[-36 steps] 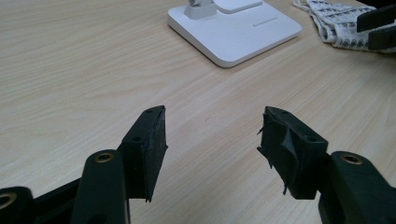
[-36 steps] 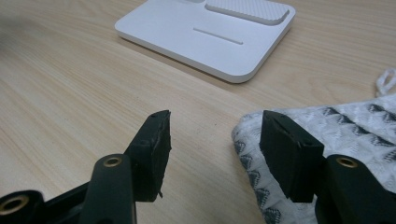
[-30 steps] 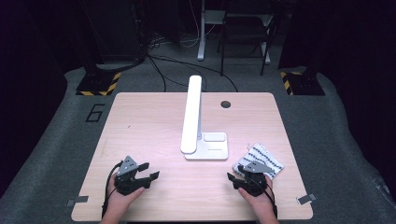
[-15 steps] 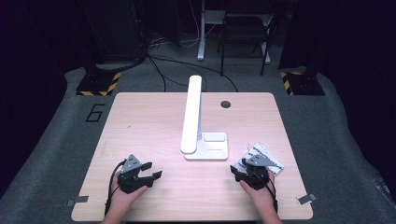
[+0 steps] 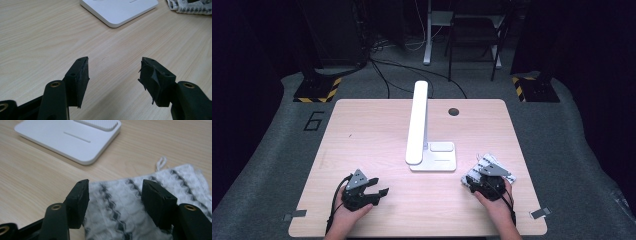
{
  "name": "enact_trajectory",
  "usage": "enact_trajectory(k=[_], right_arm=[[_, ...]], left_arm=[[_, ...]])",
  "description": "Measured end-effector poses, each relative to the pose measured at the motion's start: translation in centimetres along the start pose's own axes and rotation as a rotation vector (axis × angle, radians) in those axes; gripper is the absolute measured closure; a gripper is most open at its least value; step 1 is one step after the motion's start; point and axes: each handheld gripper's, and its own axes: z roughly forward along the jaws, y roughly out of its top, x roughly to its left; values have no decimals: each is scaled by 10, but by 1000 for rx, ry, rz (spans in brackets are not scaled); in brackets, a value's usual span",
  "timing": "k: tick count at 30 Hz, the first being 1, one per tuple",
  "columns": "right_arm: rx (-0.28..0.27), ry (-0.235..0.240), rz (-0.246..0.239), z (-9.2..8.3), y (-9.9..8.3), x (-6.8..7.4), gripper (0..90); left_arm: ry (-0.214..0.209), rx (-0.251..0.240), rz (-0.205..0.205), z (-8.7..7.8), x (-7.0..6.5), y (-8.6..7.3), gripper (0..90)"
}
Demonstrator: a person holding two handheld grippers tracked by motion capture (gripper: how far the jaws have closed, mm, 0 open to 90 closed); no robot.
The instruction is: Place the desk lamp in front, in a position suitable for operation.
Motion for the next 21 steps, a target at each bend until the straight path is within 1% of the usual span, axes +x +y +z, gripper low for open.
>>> enact_trajectory(k=[1, 2, 3, 4, 5, 6, 7, 8, 10, 11, 12, 13, 15, 16, 17, 20, 21], right_arm=[[14, 6, -2, -1, -4, -3, 376], [18, 7, 1, 0, -6, -5, 363], [28, 0, 5, 1, -9, -7, 355], [35, 2, 7, 1, -11, -9, 351], [36, -10, 9, 1, -13, -10, 340], [27, -22, 1, 1, -13, -10, 331], [24, -30, -10, -1, -12, -11, 323], [23, -34, -16, -2, -12, -12, 320], [15, -40, -8, -6, -13, -15, 306], [22, -46, -5, -8, -14, -17, 298], [23, -50, -13, -9, -15, -19, 297], [38, -57, -3, -10, -16, -23, 297], [49, -61, 19, -9, -20, -29, 315], [71, -64, 19, -9, -22, -32, 324], [78, -68, 35, -8, -23, -34, 341], [89, -71, 27, -8, -26, -39, 377], [85, -78, 40, -7, -26, -39, 378]], left_arm=[[2, 0, 4, -1, 0, 0, 400], [1, 1, 2, -2, 1, -1, 400], [5, -1, -5, -2, 0, -1, 400], [5, -4, -1, -4, 1, -1, 400], [7, -4, 5, -5, 1, -1, 400], [10, -13, -10, -5, 1, -2, 400], [11, -8, 0, -6, 2, -2, 400], [8, -8, -7, -7, 2, -2, 400], [10, -6, 0, -8, 3, -3, 400], [9, -6, -10, -8, 3, -4, 400], [9, -5, -6, -8, 3, -4, 400], [8, -6, -13, -8, 3, -4, 400], [9, -10, -12, -9, 3, -4, 400], [8, -12, -9, -9, 3, -4, 400], [6, -8, 0, -10, 3, -3, 400], [8, -9, 0, -9, 3, -3, 399], [7, -7, -2, -8, 3, -3, 400]])
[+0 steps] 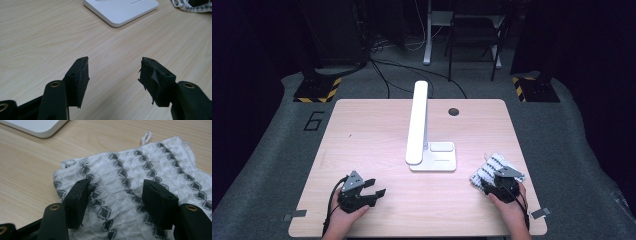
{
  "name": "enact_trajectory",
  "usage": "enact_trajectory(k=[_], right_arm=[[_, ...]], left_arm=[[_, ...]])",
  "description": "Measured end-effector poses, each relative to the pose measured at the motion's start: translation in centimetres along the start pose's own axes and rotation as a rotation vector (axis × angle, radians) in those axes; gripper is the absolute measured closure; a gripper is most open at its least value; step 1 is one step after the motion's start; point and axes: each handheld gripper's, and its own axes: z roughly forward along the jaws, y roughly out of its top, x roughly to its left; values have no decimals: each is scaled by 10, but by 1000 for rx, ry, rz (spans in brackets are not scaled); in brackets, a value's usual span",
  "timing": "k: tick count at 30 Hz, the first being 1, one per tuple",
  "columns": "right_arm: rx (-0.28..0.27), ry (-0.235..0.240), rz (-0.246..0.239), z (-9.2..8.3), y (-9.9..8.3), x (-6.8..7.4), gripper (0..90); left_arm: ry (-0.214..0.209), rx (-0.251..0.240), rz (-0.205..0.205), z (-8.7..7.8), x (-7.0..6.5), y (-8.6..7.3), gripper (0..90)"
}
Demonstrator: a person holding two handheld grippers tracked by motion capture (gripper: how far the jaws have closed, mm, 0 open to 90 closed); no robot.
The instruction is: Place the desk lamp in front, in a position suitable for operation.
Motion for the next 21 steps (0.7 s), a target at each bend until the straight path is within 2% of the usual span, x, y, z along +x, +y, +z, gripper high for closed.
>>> enact_trajectory(k=[4, 10, 13, 17, 18, 20, 21], right_arm=[[-9, -35, 21, 0, -2, -7, 382], [-12, -93, 81, 0, -3, -17, 386], [-9, -104, 98, 0, -3, -19, 386], [-11, -120, 112, -1, -2, -18, 377], [-31, -116, 121, -5, 0, -17, 376], [-42, -114, 117, -8, 2, -14, 377], [-51, -106, 114, -9, 3, -13, 377]], left_arm=[[5, -1, 2, 2, -1, 0, 400], [-3, 6, 7, 2, -1, 0, 400], [-14, -2, -8, 2, -2, 0, 405], [-21, -10, -2, 3, -1, 2, 419], [-31, -11, 0, 5, 1, 4, 419], [-33, -13, -8, 6, 3, 5, 419], [-39, -23, -46, 7, 2, 6, 419]])
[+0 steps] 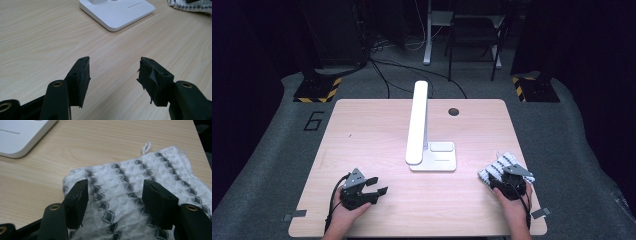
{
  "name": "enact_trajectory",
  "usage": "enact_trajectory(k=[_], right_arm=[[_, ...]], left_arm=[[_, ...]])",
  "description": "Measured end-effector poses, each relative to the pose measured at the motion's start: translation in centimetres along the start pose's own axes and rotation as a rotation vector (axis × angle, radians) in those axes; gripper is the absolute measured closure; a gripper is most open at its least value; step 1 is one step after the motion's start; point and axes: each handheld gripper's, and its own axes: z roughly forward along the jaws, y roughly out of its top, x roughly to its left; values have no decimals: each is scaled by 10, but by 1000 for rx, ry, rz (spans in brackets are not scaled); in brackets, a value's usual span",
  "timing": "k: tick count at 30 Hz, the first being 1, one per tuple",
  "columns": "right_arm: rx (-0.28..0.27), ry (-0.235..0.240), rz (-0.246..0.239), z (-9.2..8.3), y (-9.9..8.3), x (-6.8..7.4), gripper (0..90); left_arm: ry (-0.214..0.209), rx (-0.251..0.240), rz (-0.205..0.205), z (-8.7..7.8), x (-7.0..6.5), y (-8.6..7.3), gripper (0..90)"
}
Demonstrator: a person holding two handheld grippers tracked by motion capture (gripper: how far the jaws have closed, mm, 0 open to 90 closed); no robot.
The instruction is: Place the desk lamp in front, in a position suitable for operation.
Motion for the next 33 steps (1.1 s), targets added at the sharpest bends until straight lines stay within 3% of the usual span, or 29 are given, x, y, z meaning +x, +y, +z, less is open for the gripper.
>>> enact_trajectory(k=[2, 10, 13, 16, 21, 24, 25, 26, 33], right_arm=[[-7, 8, -12, -2, 2, 3, 377], [-31, 60, -37, -8, 11, 18, 377], [-28, 95, -65, -6, 16, 30, 378], [-28, 132, -93, -4, 20, 38, 379], [-28, 188, -99, -2, 27, 50, 381], [-35, 194, -98, -1, 29, 53, 381], [-30, 204, -94, -1, 31, 55, 381], [-30, 203, -114, 0, 32, 55, 381], [-22, 227, -141, 4, 41, 65, 381]], left_arm=[[15, -3, 31, 0, 3, 3, 419], [24, -19, 20, -1, 2, 8, 428], [30, 9, 52, 0, 0, 14, 426], [17, 2, 30, 4, -1, 18, 365], [0, 11, 32, 8, 0, 21, 331], [3, -3, 24, 10, -1, 24, 324], [-6, 11, 44, 9, 1, 26, 319], [-11, 3, 28, 10, 1, 27, 307], [-4, -8, 38, 15, 4, 37, 326]])
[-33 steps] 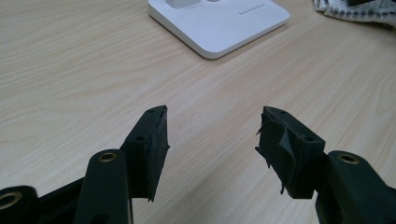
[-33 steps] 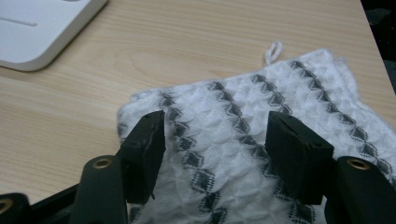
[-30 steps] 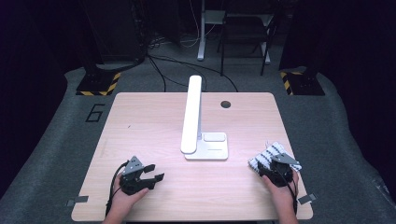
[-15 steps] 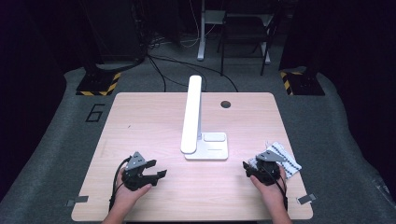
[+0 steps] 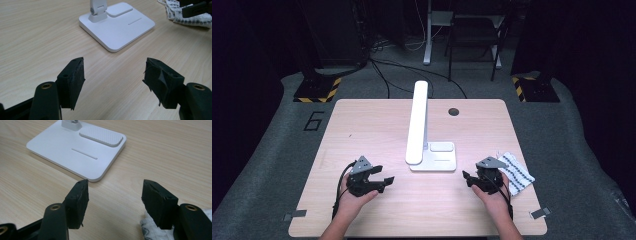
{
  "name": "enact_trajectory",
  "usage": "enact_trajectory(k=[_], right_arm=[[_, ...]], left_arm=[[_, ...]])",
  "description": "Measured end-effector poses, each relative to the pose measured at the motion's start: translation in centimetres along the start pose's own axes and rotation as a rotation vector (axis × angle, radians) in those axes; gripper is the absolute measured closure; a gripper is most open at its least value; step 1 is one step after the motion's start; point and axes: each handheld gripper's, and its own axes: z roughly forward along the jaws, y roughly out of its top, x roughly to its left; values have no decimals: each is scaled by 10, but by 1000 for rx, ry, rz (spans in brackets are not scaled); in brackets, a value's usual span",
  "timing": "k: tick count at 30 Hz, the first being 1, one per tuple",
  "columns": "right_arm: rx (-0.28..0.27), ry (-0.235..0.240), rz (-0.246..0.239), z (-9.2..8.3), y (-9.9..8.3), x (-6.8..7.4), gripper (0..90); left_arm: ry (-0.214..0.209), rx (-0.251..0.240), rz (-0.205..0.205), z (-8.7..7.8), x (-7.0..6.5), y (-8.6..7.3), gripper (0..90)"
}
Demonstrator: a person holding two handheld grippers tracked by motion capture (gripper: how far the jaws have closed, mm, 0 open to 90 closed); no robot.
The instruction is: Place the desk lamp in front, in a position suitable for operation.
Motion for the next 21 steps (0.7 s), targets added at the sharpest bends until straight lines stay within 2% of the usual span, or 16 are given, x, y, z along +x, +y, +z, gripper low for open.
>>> enact_trajectory(k=[2, 4, 5, 7, 8, 10, 13, 14, 15, 16, 17, 18, 21], right_arm=[[3, 7, 1, 1, 3, 3, 381], [-2, 14, -15, 2, 7, 5, 381], [-7, 15, -27, 3, 8, 6, 381], [-3, 23, -27, 5, 13, 9, 381], [2, 36, -41, 7, 15, 9, 381], [2, 47, -30, 9, 19, 12, 381], [-2, 51, -43, 13, 23, 14, 380], [4, 52, -50, 13, 24, 16, 380], [2, 55, -54, 15, 25, 18, 380], [3, 56, -58, 16, 27, 19, 380], [10, 68, -63, 18, 28, 20, 380], [12, 70, -66, 19, 29, 21, 380], [21, 67, -72, 25, 30, 23, 380]], left_arm=[[-7, 3, 0, 1, 1, 3, 339], [1, -8, 0, 3, 0, 5, 353], [-10, 2, 1, 4, -1, 7, 361], [-4, -6, 16, 6, -2, 12, 369], [-24, 0, -1, 7, -3, 14, 382], [-19, -12, 6, 9, -3, 17, 388], [-36, -4, -6, 12, -4, 22, 392], [-36, -1, 12, 13, -3, 23, 396], [-40, 1, 6, 14, -3, 25, 395], [-40, 10, 37, 15, -1, 27, 396], [-45, 1, -13, 17, -4, 27, 396], [-55, -4, 0, 19, -3, 28, 400], [-54, -8, -9, 25, -2, 31, 406]])
